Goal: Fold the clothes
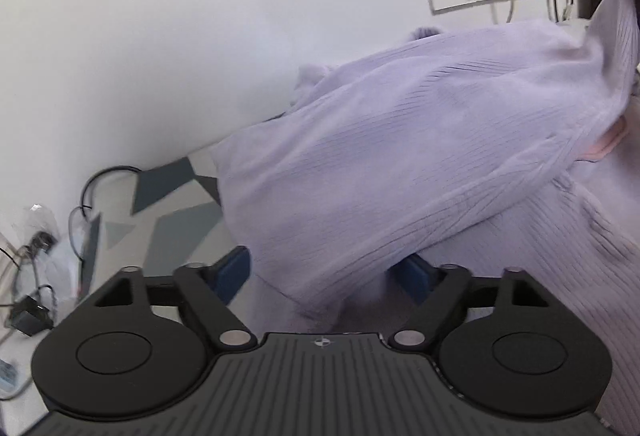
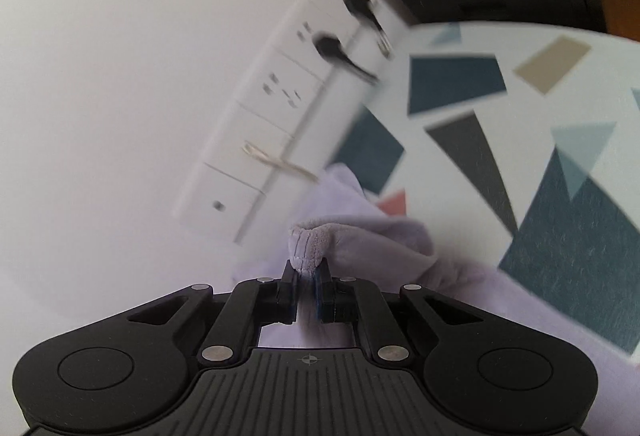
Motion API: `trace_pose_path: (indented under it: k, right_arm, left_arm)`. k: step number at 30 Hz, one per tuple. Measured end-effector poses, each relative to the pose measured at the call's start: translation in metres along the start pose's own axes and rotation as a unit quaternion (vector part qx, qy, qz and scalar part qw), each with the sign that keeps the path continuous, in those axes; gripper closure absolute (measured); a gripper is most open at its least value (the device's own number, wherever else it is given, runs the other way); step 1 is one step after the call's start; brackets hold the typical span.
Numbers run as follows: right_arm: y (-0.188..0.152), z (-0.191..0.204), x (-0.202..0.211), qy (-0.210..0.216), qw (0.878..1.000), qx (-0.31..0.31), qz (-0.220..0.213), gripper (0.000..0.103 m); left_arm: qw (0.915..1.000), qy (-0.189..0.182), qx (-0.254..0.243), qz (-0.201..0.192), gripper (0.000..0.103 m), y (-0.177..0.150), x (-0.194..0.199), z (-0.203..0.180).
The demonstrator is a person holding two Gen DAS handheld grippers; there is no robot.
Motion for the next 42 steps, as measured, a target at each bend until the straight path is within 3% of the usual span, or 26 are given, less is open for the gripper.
trace_pose_path:
  k: [3, 4, 6, 9, 15, 17, 19, 21, 23, 26, 30, 33, 36, 37, 40, 42]
  right_arm:
    - [0.008, 0.06, -0.018, 0.034, 0.999, 0.035, 0.006, 0.096]
    - [0.012, 0.092, -0.02, 0.068, 0.996, 0.052, 0.004, 0.096]
    - [0.019, 0.151, -0.006, 0.145, 0.985, 0.092, -0.016, 0.096]
    - [0.025, 0.224, 0.023, 0.248, 0.957, 0.145, -0.05, 0.097]
    - [0.031, 0.149, -0.014, 0.158, 0.982, 0.089, -0.042, 0.097]
    - [0.033, 0.122, -0.027, 0.124, 0.989, 0.069, -0.039, 0.097]
    - [0.037, 0.057, -0.046, 0.034, 0.998, 0.034, -0.033, 0.097]
    - [0.033, 0.002, -0.048, -0.032, 0.999, 0.007, -0.02, 0.097]
    - [0.024, -0.039, -0.04, -0.056, 0.998, -0.027, 0.006, 0.097]
    - [0.013, -0.058, -0.026, -0.054, 0.998, -0.013, 0.018, 0.097]
    - [-0.002, -0.063, -0.024, -0.079, 0.996, 0.03, 0.041, 0.091]
    - [-0.007, -0.063, -0.016, -0.103, 0.993, 0.047, 0.046, 0.078]
    - [0.016, -0.054, -0.008, -0.11, 0.991, 0.069, -0.002, 0.077]
    - [0.022, -0.05, -0.005, -0.108, 0.991, 0.078, -0.018, 0.075]
    - [0.034, -0.033, -0.024, -0.084, 0.989, 0.12, -0.012, 0.07]
    - [0.036, -0.022, -0.039, -0.084, 0.986, 0.141, -0.01, 0.066]
  left_arm:
    - [0.9998, 0.015, 0.015, -0.002, 0.023, 0.011, 0.002, 0.012]
    - [0.9995, 0.024, 0.017, -0.005, 0.023, 0.011, 0.002, 0.015]
    - [0.9987, 0.044, 0.023, -0.01, 0.016, 0.012, 0.001, 0.02]
    - [0.9968, 0.072, 0.031, -0.017, 0.002, 0.012, 0.0, 0.027]
    - [0.9909, 0.125, 0.044, -0.026, 0.001, 0.012, -0.002, 0.04]
    - [0.9956, 0.09, 0.023, 0.013, 0.002, -0.002, -0.013, 0.027]
    - [0.9973, 0.064, 0.009, 0.035, 0.002, -0.012, -0.017, 0.018]
    - [0.9977, 0.054, -0.001, 0.042, 0.001, -0.017, -0.019, 0.014]
    - [0.9977, 0.047, 0.01, 0.048, 0.0, -0.016, -0.023, 0.02]
    - [0.9971, 0.021, 0.036, 0.063, 0.0, -0.015, -0.024, 0.031]
    - [0.9926, -0.066, 0.082, 0.06, 0.001, -0.014, -0.008, 0.049]
    - [0.9827, -0.132, 0.117, 0.057, 0.001, -0.013, 0.005, 0.063]
    - [0.968, -0.192, 0.153, 0.052, 0.001, -0.01, 0.019, 0.078]
    - [0.9641, -0.193, 0.178, 0.037, 0.001, -0.003, 0.021, 0.084]
    - [0.9506, -0.193, 0.243, 0.004, 0.001, 0.021, 0.014, 0.1]
    - [0.9486, -0.169, 0.267, 0.002, 0.001, 0.037, -0.006, 0.1]
Point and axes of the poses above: each gripper's, at about its wrist camera, not at the fingertips, and x roughly against the way its jaws point, z to its left, y to its top, the point moved 5 cm from there along -x, roughly the way its jaws point, and after that the axes turned 7 degrees about x, right-handed, at the moved point
